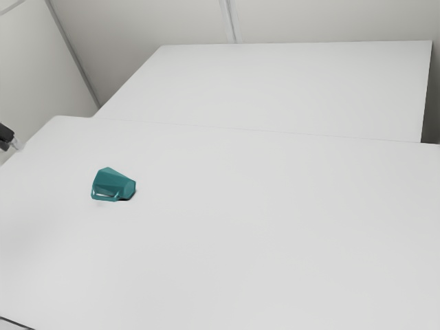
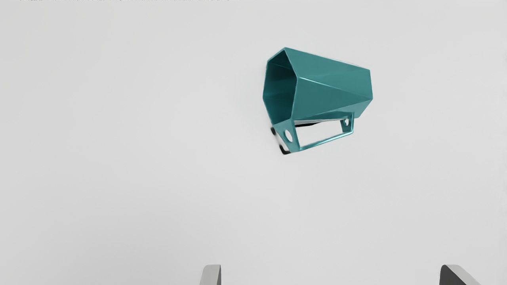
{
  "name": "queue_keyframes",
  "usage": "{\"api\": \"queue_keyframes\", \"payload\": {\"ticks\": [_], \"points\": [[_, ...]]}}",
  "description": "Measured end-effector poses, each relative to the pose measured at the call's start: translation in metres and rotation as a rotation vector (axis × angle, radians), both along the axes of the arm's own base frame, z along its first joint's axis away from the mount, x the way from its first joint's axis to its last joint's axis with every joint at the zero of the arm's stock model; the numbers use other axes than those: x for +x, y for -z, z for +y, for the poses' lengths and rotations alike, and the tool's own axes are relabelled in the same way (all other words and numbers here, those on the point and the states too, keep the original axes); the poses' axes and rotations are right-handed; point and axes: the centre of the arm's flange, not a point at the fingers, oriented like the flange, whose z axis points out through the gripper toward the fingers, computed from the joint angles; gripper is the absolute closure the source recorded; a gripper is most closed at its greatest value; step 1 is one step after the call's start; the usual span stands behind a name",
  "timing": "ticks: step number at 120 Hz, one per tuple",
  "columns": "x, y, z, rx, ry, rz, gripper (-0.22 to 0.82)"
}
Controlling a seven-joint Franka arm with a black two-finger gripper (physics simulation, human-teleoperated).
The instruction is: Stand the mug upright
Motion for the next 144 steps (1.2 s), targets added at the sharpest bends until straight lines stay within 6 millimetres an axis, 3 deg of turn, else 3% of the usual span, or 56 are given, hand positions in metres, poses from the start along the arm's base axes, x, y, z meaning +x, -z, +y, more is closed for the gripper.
{"api": "queue_keyframes", "payload": {"ticks": [7,12,29,48,61,71,77,90,102,118,144], "points": [[0.028,0.017,-0.025,-0.029,0.057,0.007,0.00],[0.035,0.027,-0.030,-0.043,0.072,0.011,0.00],[0.025,0.044,-0.010,-0.067,0.047,0.016,0.00],[0.038,0.105,-0.002,-0.173,0.025,0.025,0.00],[0.034,0.145,0.016,-0.248,-0.028,0.016,0.00],[0.031,0.163,0.027,-0.282,-0.052,0.002,0.00],[0.036,0.171,0.032,-0.294,-0.050,-0.006,0.00],[0.067,0.178,0.047,-0.293,-0.004,-0.038,0.00],[0.090,0.188,0.048,-0.328,0.034,-0.073,0.00],[0.098,0.212,0.040,-0.450,0.046,-0.120,0.00],[0.105,0.212,0.028,-0.519,0.099,-0.143,0.00]]}}
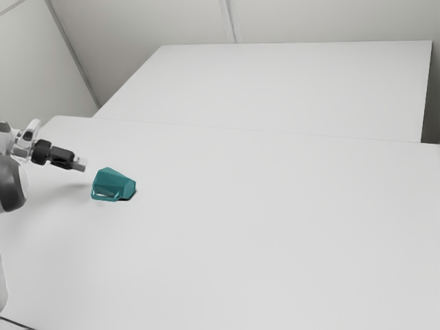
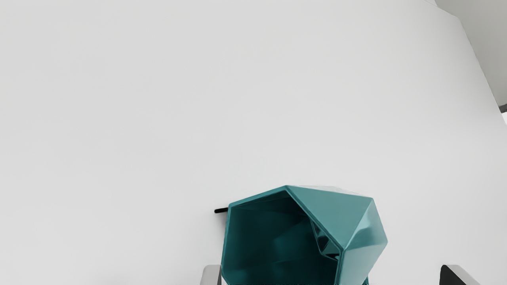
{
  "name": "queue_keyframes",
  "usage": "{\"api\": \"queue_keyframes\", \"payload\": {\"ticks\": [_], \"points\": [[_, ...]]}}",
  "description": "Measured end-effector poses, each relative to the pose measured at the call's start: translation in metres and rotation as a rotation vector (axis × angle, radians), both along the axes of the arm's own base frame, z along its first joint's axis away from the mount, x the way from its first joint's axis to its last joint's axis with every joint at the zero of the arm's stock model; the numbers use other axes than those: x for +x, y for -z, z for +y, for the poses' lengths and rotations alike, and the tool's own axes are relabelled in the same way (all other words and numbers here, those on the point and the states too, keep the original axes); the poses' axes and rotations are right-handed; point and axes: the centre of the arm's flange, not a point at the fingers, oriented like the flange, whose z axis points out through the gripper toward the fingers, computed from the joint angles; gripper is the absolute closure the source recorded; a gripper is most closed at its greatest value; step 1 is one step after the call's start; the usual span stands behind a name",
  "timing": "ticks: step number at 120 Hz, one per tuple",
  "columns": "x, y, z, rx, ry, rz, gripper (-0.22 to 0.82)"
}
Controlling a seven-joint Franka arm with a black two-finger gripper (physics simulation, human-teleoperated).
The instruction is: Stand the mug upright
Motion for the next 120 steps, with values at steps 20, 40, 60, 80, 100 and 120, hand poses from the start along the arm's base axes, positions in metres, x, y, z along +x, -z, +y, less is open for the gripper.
{"api": "queue_keyframes", "payload": {"ticks": [20,40,60,80,100,120], "points": [[-0.010,0.005,-0.003,-0.010,0.063,0.051,0.00],[-0.012,0.007,-0.010,-0.016,0.106,0.074,0.00],[-0.003,0.007,-0.023,-0.025,0.143,0.067,0.00],[0.001,0.015,-0.031,-0.049,0.155,0.068,0.02],[-0.004,0.022,-0.029,-0.069,0.140,0.073,0.25],[-0.007,0.036,-0.031,-0.106,0.121,0.077,0.38]]}}
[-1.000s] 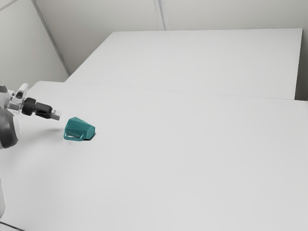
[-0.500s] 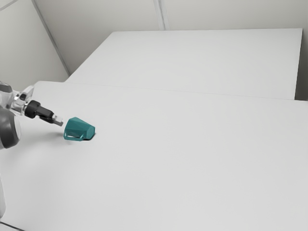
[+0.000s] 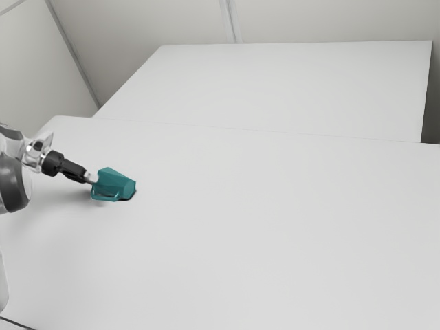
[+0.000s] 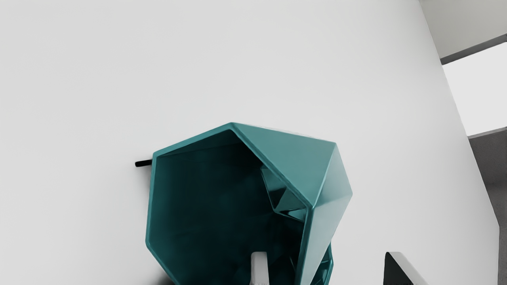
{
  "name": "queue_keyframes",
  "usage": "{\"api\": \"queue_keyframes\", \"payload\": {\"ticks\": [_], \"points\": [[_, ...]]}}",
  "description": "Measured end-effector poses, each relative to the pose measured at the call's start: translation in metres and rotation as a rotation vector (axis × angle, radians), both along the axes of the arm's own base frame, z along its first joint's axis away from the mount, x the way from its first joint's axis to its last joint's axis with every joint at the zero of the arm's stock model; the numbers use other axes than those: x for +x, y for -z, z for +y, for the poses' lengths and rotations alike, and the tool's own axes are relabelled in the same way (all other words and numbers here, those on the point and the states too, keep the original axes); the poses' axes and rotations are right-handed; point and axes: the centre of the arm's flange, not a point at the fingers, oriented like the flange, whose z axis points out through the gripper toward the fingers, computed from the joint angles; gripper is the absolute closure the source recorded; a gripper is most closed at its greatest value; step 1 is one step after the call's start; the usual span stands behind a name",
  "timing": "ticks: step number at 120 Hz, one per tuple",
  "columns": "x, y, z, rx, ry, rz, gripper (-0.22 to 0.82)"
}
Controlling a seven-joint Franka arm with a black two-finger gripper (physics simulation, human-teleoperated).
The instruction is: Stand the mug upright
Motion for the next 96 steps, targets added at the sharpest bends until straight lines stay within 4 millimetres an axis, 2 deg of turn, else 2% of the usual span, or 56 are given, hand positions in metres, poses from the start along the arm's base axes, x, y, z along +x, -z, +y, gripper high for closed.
{"api": "queue_keyframes", "payload": {"ticks": [43,96], "points": [[-0.004,0.015,-0.007,-0.074,-0.029,-0.007,0.69],[0.007,0.007,-0.018,-0.099,-0.023,-0.054,0.78]]}}
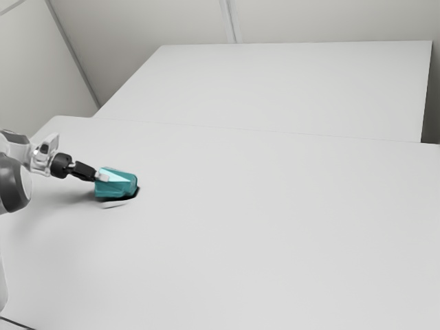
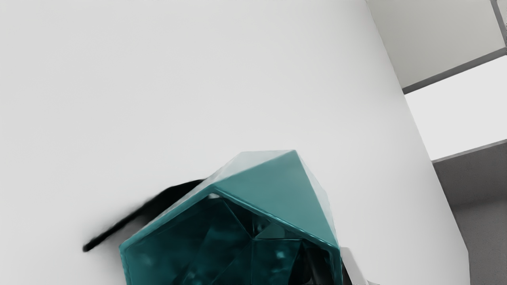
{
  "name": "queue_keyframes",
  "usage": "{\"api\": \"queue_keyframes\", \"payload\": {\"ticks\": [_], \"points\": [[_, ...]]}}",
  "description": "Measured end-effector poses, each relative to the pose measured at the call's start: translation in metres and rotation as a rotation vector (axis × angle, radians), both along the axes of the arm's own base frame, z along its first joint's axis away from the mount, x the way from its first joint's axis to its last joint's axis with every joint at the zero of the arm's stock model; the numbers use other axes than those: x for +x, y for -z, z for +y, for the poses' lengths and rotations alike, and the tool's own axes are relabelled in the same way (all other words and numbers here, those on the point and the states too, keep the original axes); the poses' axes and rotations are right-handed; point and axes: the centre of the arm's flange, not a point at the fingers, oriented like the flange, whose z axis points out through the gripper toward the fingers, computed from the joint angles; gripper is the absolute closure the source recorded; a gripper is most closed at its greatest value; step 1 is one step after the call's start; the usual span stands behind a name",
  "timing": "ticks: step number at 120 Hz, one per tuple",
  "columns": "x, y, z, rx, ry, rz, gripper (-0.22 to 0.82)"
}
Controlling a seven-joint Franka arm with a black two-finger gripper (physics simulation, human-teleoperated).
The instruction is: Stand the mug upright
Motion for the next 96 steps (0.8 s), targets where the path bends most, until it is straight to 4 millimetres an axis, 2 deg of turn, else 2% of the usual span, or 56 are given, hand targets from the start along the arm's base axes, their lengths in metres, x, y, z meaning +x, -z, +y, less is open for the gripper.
{"api": "queue_keyframes", "payload": {"ticks": [15,25,36,45,53,61,70,79,88,96], "points": [[-0.001,-0.011,0.000,-0.009,0.003,-0.027,0.78],[-0.001,-0.026,-0.002,-0.011,0.010,-0.056,0.79],[0.004,-0.058,-0.010,0.008,0.030,-0.104,0.79],[0.015,-0.088,-0.028,0.039,0.082,-0.146,0.79],[0.035,-0.107,-0.056,0.082,0.153,-0.169,0.79],[0.057,-0.125,-0.097,0.154,0.254,-0.173,0.79],[0.072,-0.136,-0.142,0.258,0.366,-0.154,0.79],[0.073,-0.149,-0.174,0.384,0.452,-0.129,0.79],[0.066,-0.150,-0.193,0.503,0.523,-0.091,0.79],[0.068,-0.156,-0.212,0.613,0.590,-0.080,0.79]]}}
